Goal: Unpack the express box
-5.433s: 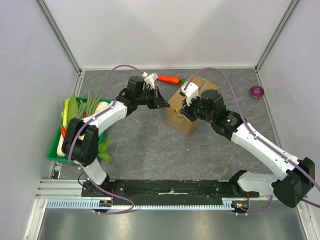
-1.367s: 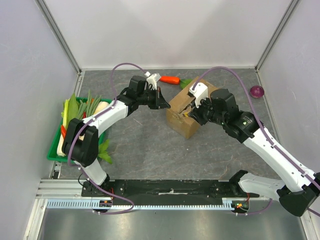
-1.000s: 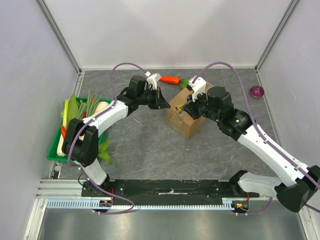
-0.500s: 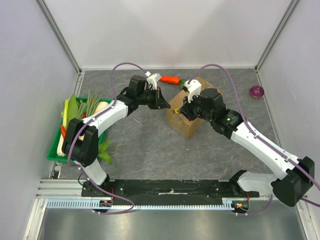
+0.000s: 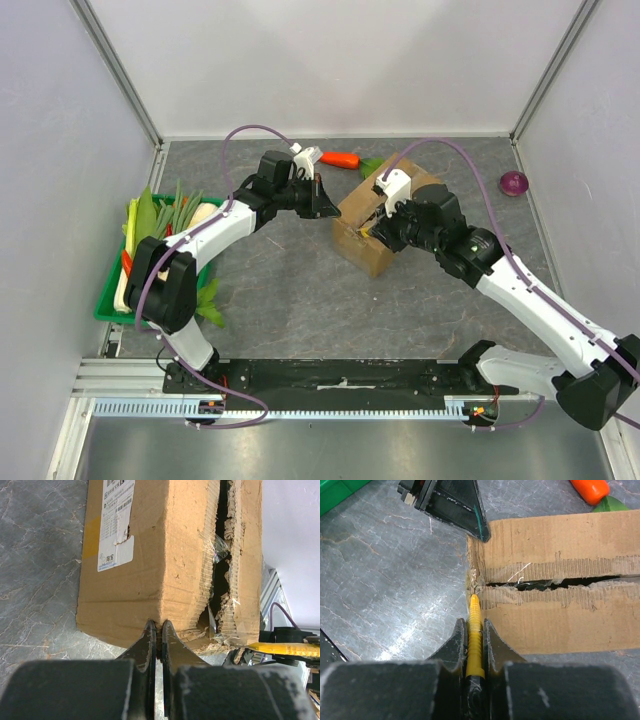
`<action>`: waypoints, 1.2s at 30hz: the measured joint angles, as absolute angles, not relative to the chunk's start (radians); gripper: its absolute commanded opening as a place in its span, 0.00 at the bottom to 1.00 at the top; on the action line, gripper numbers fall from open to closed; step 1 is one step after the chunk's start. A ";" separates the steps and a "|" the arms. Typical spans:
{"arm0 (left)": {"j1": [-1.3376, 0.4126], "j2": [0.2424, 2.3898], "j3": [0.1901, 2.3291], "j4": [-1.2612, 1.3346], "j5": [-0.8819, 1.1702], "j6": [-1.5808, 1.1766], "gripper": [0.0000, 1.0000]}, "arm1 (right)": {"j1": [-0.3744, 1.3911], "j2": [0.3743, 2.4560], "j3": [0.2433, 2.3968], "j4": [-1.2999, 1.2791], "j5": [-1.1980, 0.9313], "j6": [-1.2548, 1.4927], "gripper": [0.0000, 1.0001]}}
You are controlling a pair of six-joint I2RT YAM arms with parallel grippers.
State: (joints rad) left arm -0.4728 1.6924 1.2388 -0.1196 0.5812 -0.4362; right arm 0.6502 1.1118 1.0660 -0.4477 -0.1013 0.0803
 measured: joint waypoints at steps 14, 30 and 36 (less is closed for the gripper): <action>-0.472 1.692 1.239 -0.119 0.583 -0.436 0.02 | 0.651 1.066 1.067 -0.441 -0.077 0.098 0.00; -0.472 1.692 1.239 -0.118 0.583 -0.436 0.02 | 0.753 1.173 1.100 -0.374 0.101 0.135 0.00; -0.472 1.692 1.239 -0.119 0.583 -0.437 0.02 | 0.783 1.178 1.100 -0.376 0.166 0.131 0.00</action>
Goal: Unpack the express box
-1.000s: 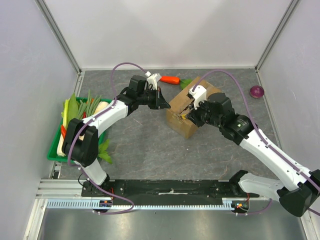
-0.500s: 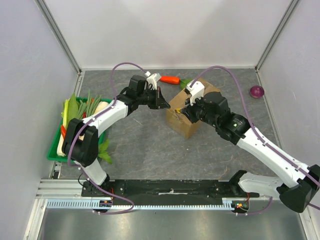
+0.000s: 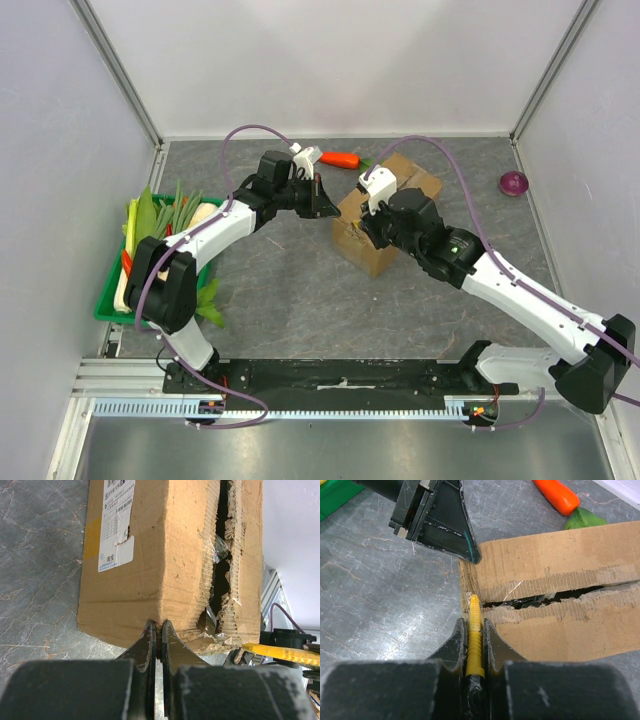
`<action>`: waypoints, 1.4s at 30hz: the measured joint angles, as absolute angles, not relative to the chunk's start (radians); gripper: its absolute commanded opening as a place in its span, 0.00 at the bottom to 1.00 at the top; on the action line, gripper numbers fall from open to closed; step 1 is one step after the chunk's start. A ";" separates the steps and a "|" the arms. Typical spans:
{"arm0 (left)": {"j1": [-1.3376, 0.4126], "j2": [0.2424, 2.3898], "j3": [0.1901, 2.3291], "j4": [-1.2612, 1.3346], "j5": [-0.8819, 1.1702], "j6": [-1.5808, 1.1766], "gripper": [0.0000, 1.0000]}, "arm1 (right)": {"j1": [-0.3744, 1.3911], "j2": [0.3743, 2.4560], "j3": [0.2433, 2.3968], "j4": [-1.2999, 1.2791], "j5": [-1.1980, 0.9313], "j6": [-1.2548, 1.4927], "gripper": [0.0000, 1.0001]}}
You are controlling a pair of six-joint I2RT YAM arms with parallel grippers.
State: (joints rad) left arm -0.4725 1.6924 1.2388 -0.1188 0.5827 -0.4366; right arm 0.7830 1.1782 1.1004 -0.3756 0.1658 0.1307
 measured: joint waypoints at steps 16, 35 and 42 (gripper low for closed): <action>-0.473 1.692 1.241 -0.126 0.572 -0.437 0.02 | 0.803 1.206 1.127 -0.441 0.161 0.122 0.00; -0.472 1.685 1.262 -0.133 0.539 -0.450 0.53 | 0.805 1.042 1.211 -0.569 0.243 0.115 0.00; -0.466 1.620 1.317 -0.124 0.540 -0.454 0.66 | 0.770 1.050 1.236 -0.437 0.501 0.143 0.00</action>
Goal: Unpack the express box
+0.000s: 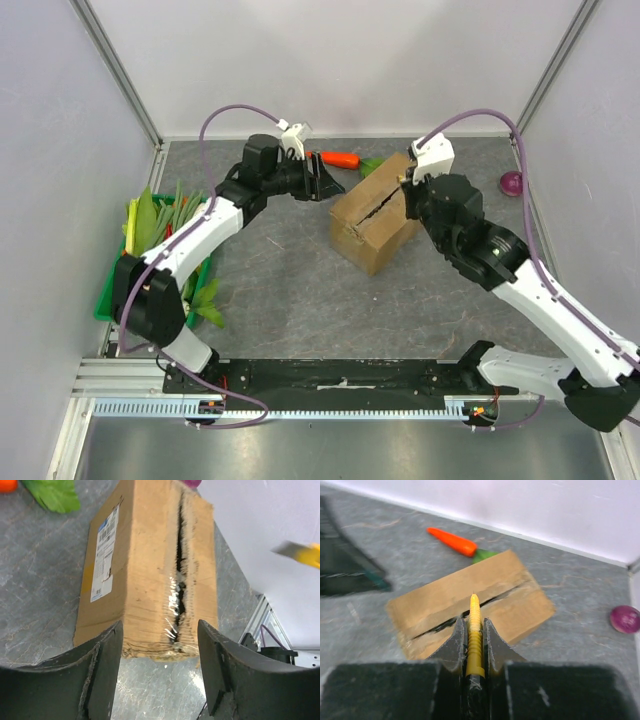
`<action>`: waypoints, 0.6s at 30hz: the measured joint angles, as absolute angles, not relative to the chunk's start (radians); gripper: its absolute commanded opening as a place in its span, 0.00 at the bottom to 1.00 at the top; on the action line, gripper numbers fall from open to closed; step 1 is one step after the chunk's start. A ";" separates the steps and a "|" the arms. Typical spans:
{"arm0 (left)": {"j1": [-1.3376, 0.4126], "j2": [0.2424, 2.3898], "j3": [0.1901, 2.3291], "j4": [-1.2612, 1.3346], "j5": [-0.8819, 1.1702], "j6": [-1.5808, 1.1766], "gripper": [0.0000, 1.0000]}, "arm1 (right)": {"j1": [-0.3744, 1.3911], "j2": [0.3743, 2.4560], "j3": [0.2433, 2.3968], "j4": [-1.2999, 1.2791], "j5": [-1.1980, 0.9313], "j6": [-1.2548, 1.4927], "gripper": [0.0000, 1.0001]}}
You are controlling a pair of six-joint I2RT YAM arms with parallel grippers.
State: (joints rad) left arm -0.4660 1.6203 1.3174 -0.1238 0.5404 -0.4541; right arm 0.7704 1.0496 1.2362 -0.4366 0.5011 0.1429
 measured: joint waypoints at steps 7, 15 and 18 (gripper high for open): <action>-0.466 1.456 1.281 -0.133 0.438 -0.454 0.56 | 0.494 1.222 1.266 -0.397 0.500 0.148 0.00; -0.466 1.386 1.112 -0.166 0.395 -0.461 0.46 | 0.226 1.390 1.266 -0.350 0.385 0.150 0.00; -0.467 1.417 1.084 -0.190 0.403 -0.475 0.38 | 0.159 1.455 1.266 -0.312 0.316 0.149 0.00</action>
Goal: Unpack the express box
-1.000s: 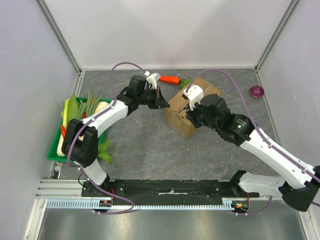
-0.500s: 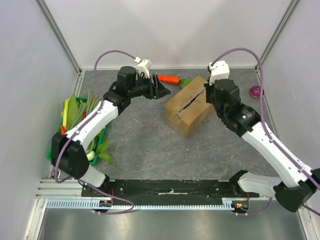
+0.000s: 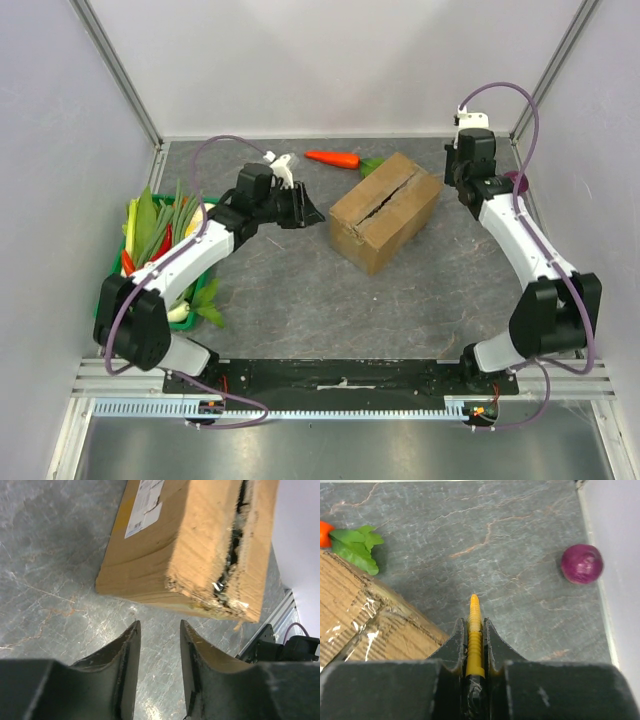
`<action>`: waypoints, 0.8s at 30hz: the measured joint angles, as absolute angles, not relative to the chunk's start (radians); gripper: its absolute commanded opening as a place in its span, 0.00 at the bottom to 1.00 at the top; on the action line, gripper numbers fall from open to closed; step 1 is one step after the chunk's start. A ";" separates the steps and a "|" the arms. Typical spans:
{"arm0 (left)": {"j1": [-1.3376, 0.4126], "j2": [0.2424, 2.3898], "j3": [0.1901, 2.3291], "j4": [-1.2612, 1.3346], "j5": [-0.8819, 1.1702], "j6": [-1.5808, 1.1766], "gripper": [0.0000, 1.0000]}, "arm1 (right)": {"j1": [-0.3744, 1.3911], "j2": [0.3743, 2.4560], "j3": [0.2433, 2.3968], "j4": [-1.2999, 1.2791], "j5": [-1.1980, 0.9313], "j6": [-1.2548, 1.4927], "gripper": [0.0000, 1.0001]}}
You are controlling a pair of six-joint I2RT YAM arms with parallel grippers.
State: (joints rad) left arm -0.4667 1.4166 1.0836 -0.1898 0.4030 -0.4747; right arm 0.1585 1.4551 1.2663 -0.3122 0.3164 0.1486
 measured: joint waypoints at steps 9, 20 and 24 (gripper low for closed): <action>-0.491 1.568 1.101 -0.228 0.435 -0.482 0.36 | 0.105 1.645 1.322 -0.277 0.094 0.125 0.00; -0.451 1.741 1.359 -0.353 0.332 -0.482 0.36 | 0.113 1.541 1.213 -0.277 0.022 0.173 0.00; -0.399 1.800 1.435 -0.366 0.314 -0.482 0.37 | 0.184 1.445 1.131 -0.308 0.044 0.211 0.00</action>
